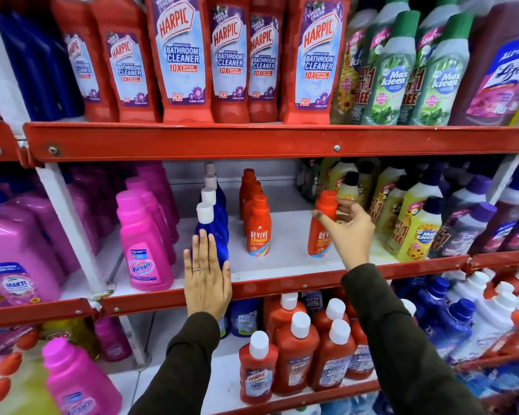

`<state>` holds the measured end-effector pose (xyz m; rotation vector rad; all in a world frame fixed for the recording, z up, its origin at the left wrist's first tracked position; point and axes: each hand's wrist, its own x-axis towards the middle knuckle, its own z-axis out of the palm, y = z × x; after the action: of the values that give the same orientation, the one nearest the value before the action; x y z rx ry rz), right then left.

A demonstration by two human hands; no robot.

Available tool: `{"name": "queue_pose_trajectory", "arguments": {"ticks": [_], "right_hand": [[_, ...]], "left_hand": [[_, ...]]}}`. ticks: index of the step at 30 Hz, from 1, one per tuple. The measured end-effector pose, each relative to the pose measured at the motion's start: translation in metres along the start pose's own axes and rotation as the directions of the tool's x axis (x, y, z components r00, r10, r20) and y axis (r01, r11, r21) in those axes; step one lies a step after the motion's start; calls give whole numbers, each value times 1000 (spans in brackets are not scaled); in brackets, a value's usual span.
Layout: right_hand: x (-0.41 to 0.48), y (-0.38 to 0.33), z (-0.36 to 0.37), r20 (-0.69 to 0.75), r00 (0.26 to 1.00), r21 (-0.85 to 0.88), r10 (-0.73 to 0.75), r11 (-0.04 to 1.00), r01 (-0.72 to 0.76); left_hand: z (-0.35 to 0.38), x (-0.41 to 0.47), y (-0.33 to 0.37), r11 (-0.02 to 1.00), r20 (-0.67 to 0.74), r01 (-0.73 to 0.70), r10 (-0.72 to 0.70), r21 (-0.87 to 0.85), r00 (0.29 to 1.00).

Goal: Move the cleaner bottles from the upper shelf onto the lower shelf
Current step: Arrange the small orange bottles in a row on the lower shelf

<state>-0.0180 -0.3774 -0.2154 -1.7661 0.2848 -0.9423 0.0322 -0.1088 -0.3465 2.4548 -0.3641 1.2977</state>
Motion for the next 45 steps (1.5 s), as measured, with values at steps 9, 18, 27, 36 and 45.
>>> {"name": "queue_pose_trajectory", "arguments": {"ticks": [9, 18, 27, 36, 45], "right_hand": [[-47, -24, 58, 185, 982, -52, -47, 997, 58], [-67, -29, 80, 211, 977, -193, -30, 978, 72], [-69, -21, 83, 210, 977, -219, -19, 973, 66], [-92, 12, 74, 351, 896, 244, 273, 897, -369], [-95, 11, 69, 617, 745, 169, 253, 882, -440]], "left_hand": [[-3, 0, -2, 999, 6, -44, 44, 9, 999], [-4, 0, -3, 998, 29, -65, 65, -1, 997], [-10, 0, -2, 992, 91, -114, 118, -44, 989], [-33, -3, 60, 775, 436, 170, 148, -608, 887], [1, 22, 89, 10, 838, 856, -197, -517, 509]]}}
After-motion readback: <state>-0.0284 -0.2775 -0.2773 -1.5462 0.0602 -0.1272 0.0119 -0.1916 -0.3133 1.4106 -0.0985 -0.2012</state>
